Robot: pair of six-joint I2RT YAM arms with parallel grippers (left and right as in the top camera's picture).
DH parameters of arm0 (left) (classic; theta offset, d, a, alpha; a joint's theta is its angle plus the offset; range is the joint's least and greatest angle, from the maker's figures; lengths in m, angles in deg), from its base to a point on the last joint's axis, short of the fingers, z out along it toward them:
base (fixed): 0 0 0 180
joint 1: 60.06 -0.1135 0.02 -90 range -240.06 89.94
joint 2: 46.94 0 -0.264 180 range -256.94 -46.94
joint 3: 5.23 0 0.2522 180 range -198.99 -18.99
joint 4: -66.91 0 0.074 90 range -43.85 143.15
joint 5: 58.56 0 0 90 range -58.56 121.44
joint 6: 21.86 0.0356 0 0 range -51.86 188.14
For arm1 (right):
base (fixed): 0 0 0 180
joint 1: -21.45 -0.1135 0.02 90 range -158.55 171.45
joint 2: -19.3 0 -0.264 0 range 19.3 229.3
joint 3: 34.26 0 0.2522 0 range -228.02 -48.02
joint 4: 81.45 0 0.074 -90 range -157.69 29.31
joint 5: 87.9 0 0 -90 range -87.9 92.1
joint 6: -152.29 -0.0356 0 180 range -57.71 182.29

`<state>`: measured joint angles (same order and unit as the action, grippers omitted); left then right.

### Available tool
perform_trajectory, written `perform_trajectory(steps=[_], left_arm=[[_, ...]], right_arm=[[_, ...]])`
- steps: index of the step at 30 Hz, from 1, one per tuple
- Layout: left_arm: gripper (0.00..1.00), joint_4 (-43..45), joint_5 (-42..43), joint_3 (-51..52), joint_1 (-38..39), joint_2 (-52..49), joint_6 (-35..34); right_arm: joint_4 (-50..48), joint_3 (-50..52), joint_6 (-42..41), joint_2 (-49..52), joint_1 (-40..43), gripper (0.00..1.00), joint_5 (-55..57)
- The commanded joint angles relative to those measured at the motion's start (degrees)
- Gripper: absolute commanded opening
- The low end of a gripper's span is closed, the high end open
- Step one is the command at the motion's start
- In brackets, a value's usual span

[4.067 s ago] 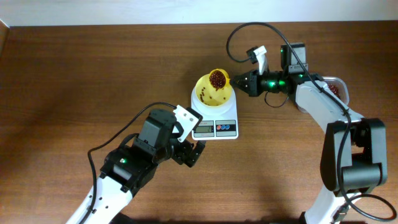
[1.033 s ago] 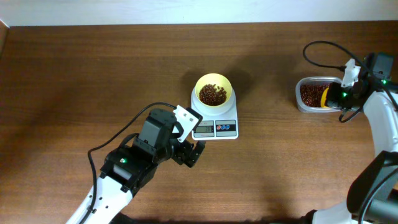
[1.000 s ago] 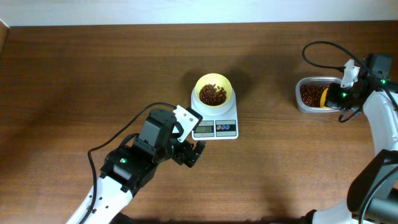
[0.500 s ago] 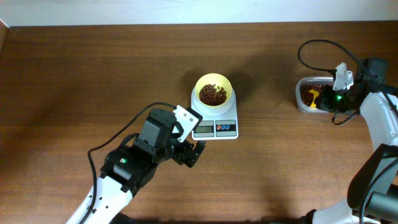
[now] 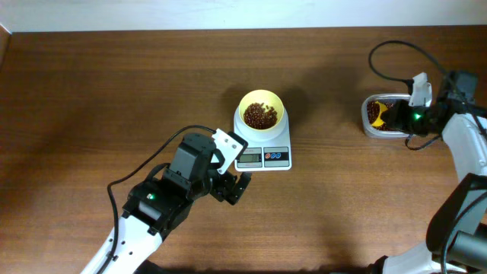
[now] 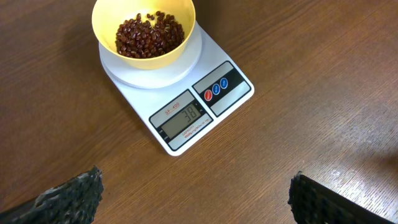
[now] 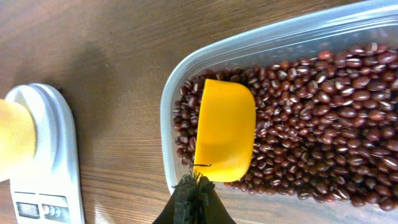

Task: Scoop item into bowl and weigh 50g on scale
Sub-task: 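Dip the scoop into the red beans with the right gripper and scoop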

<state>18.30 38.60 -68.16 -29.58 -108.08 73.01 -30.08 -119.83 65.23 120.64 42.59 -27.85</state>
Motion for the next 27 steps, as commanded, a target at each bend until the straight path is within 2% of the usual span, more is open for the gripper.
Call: perform_trajectory(steps=[1, 5, 15, 27], left_arm=[[0.99, 0.09, 0.98, 0.55, 0.13, -0.02, -0.55], [0.99, 0.09, 0.98, 0.55, 0.13, -0.04, -0.55], [0.99, 0.09, 0.98, 0.55, 0.13, -0.02, -0.57], [0.99, 0.09, 0.98, 0.55, 0.13, -0.02, -0.57]], right_arm=[[0.07, 0.42, -0.35, 0.33, 3.10, 0.04, -8.00], [0.79, 0.46, -0.37, 0.33, 6.32, 0.04, -15.78], [2.25, 0.48, 0.26, 0.33, 10.21, 0.04, -11.47], [3.15, 0.48, 0.26, 0.33, 16.90, 0.04, -27.32]])
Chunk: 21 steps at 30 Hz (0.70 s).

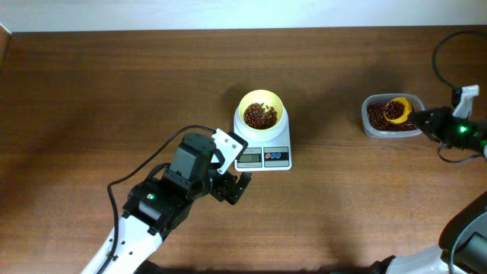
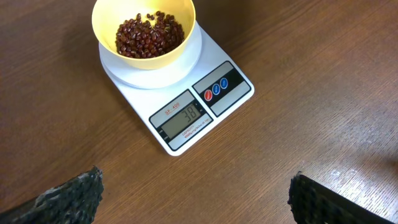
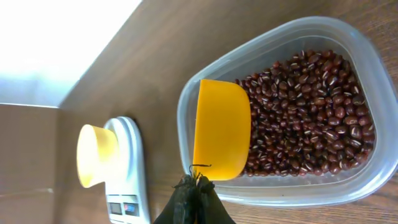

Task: Scoop item into bowl and weigh 50g on scale
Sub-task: 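Dip the scoop into the red beans with the right gripper and scoop, then carry the filled scoop with the right gripper over the yellow bowl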

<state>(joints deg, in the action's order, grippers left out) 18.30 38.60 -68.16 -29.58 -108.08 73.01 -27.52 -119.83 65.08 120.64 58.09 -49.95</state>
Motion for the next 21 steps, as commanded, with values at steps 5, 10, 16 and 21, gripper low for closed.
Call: perform_trajectory(steps=[5, 10, 16, 21], left_arm=[[0.99, 0.09, 0.98, 0.55, 0.13, -0.04, -0.55], [0.99, 0.09, 0.98, 0.55, 0.13, -0.04, -0.57], [0.99, 0.09, 0.98, 0.55, 0.13, -0.04, -0.55], [0.99, 0.09, 0.98, 0.55, 0.13, -0.02, -0.57]], right_arm=[[2.86, 0.48, 3.06, 0.33, 1.68, 0.04, -14.25], [3.21, 0.48, 2.12, 0.33, 1.68, 0.04, -29.68], [3.13, 0.46, -4.17, 0.31, 1.64, 0.04, -36.85], [3.10, 0.46, -8.22, 0.31, 0.00, 0.04, -36.85]])
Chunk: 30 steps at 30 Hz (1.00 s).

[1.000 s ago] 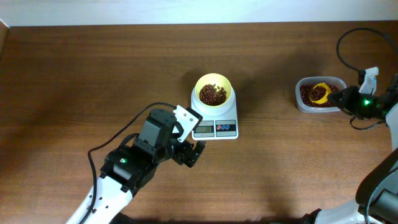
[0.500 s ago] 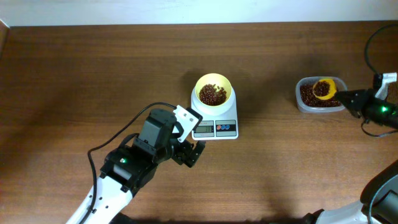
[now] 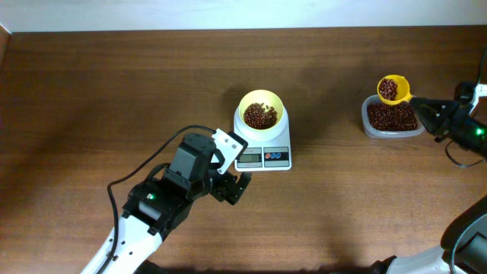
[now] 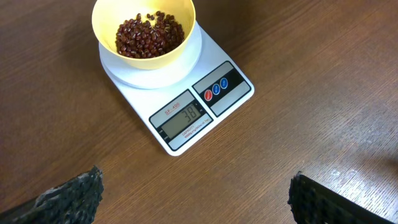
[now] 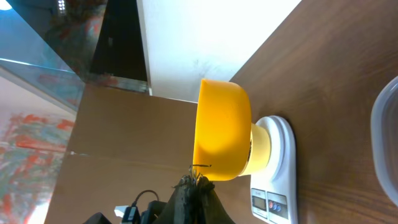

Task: Scoop item into bowl and weigh 50g on scale
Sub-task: 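Carry the filled scoop with the right gripper over the yellow bowl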

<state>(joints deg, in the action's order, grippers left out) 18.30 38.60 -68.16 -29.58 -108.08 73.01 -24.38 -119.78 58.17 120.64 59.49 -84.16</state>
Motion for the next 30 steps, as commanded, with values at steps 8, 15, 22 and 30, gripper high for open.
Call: perform_trajectory(steps=[8, 15, 22, 30], left_arm=[[0.99, 0.09, 0.98, 0.55, 0.13, -0.04, -0.55], [0.99, 0.09, 0.98, 0.55, 0.13, -0.04, -0.55], [0.99, 0.09, 0.98, 0.55, 0.13, -0.04, -0.55], [0.99, 0.09, 0.98, 0.55, 0.13, -0.04, -0.57]], right_arm=[[-0.70, 0.42, -1.31, 0.31, -15.67, 0.04, 1.60], [-18.25, 0.42, -18.45, 0.31, -27.61, 0.04, 9.68], [-36.85, 0.42, -35.54, 0.31, -34.71, 0.04, 16.83], [-37.16, 0.42, -35.76, 0.31, -39.67, 0.04, 21.86]])
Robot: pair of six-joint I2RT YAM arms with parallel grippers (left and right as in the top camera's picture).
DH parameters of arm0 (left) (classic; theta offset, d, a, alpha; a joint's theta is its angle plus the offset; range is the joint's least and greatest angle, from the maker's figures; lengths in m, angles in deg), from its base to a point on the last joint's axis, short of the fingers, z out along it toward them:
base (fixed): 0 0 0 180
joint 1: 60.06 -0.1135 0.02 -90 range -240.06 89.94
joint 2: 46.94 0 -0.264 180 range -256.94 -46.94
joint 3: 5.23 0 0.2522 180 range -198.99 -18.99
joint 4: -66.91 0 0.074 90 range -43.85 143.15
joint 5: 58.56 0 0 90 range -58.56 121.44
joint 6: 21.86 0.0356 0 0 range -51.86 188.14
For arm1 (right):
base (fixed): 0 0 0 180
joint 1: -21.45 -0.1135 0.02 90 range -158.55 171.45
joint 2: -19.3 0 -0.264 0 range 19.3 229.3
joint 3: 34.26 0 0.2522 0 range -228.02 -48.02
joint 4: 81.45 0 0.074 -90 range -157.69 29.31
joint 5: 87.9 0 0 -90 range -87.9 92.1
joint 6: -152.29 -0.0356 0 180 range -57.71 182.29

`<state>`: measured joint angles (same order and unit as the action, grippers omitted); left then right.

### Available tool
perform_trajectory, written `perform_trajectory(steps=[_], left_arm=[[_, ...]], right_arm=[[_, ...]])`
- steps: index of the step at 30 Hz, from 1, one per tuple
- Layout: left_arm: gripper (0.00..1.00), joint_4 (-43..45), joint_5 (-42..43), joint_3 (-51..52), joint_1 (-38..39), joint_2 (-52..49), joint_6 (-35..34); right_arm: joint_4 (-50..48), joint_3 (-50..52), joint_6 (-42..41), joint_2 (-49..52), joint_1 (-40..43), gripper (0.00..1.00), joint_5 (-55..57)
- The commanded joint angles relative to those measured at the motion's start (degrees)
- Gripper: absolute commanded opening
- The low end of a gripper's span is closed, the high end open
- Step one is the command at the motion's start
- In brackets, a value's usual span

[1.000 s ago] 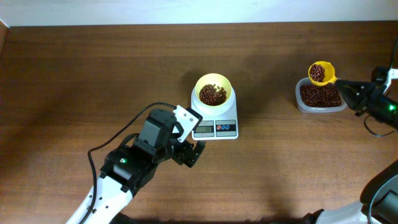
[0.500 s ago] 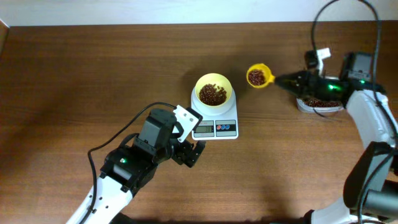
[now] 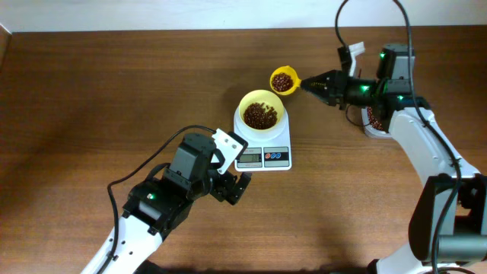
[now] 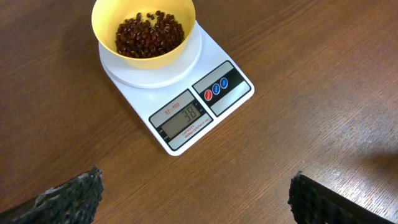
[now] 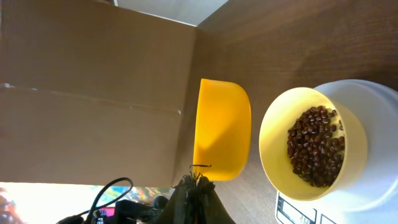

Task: Scoop item into bowl and weigh 50g on scale
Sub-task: 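Carry the filled scoop with the right gripper over the yellow bowl, then tilt the scoop with the right gripper to pour beans into the bowl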

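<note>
A yellow bowl (image 3: 262, 111) part full of red beans stands on the white scale (image 3: 263, 157), whose display (image 4: 184, 116) reads 38. My right gripper (image 3: 310, 84) is shut on the handle of a yellow scoop (image 3: 284, 80) holding beans, just beyond the bowl's far right rim. In the right wrist view the scoop (image 5: 222, 129) shows side-on beside the bowl (image 5: 311, 144). My left gripper (image 3: 236, 187) stands open near the scale's front left corner, its fingertips (image 4: 74, 194) wide apart with nothing between them.
A clear tub of red beans (image 3: 370, 122) sits at the right, mostly hidden under my right arm. A cable (image 3: 369, 30) loops over the far right of the wooden table (image 3: 114, 91).
My right gripper has moved left with the loaded scoop, from above the bean tub to beside the bowl's far right rim. The left arm and the 38 reading are unchanged.
The scoop lay in the beans in the tub with my right gripper shut on its handle. Then it sat higher in the tub, then hung loaded above the tub's far edge. Now it is beside the bowl on the scale.
</note>
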<state>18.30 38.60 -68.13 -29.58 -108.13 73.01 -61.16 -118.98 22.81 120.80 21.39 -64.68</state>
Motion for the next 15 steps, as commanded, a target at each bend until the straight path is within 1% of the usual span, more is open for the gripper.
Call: perform_trajectory(steps=[1, 3, 6, 7, 12, 15], left_arm=[[0.99, 0.09, 0.98, 0.52, 0.13, 0.00, -0.57], [0.99, 0.09, 0.98, 0.52, 0.13, 0.00, -0.57], [0.99, 0.09, 0.98, 0.52, 0.13, 0.00, -0.57], [0.99, 0.09, 0.98, 0.52, 0.13, 0.00, -0.55], [0.99, 0.09, 0.98, 0.52, 0.13, 0.00, -0.57], [0.99, 0.09, 0.98, 0.52, 0.13, 0.00, -0.57]], right_arm=[[-0.37, -0.39, -0.13, 0.15, -2.34, 0.04, 3.52], [-0.44, -0.39, 0.28, 0.15, -3.32, 0.04, 5.01], [-0.37, -0.39, 6.54, 0.15, -4.48, 0.04, 6.03], [-0.37, -0.39, 10.95, 0.15, -4.90, 0.04, 6.01], [-0.35, -0.39, 28.00, 0.15, -5.62, 0.04, 6.03], [-0.37, -0.39, 35.17, 0.15, -5.60, 0.04, 6.10]])
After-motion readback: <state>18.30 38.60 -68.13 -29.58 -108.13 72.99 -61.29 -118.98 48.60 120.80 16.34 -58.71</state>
